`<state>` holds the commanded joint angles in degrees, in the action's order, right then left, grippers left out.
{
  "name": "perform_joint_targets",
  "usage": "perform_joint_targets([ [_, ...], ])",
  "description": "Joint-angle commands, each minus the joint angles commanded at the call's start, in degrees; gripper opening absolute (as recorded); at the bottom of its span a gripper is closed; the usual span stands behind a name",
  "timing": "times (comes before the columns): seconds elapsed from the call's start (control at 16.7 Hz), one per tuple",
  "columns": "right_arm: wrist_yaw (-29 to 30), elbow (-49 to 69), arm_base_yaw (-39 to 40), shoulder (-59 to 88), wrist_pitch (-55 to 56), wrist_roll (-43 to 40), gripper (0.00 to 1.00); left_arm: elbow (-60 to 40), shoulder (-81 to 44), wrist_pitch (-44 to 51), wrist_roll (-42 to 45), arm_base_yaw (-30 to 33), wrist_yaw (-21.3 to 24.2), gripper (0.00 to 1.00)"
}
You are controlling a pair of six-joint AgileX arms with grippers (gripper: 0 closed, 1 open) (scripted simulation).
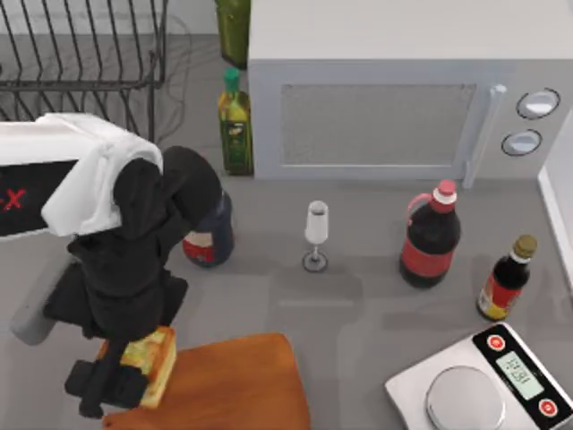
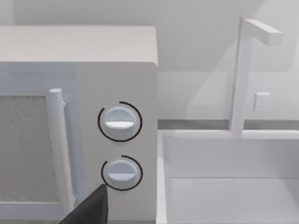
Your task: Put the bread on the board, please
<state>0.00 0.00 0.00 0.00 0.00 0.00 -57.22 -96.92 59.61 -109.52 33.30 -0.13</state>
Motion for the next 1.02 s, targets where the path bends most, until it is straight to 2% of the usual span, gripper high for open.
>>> perform_joint_targets([
  [0.24, 0.0, 0.0, 0.0, 0.0, 0.0, 0.0, 1.0, -0.59, 3.11, -0.97, -14.75, 6.66, 0.01, 0.0],
  [0.42, 0.0, 0.0, 0.0, 0.0, 0.0, 0.0, 1.0, -1.17, 4.87, -1.5, -21.73, 10.1, -0.15, 0.0],
  [0.6, 0.0, 0.0, 0.0, 0.0, 0.0, 0.0, 1.0, -1.51, 5.74, -1.72, -24.42, 11.74, -0.27, 0.0],
  [1.02, 0.0, 0.0, 0.0, 0.0, 0.0, 0.0, 1.0, -1.11, 5.36, -2.02, -24.39, 11.48, -0.25, 0.0],
])
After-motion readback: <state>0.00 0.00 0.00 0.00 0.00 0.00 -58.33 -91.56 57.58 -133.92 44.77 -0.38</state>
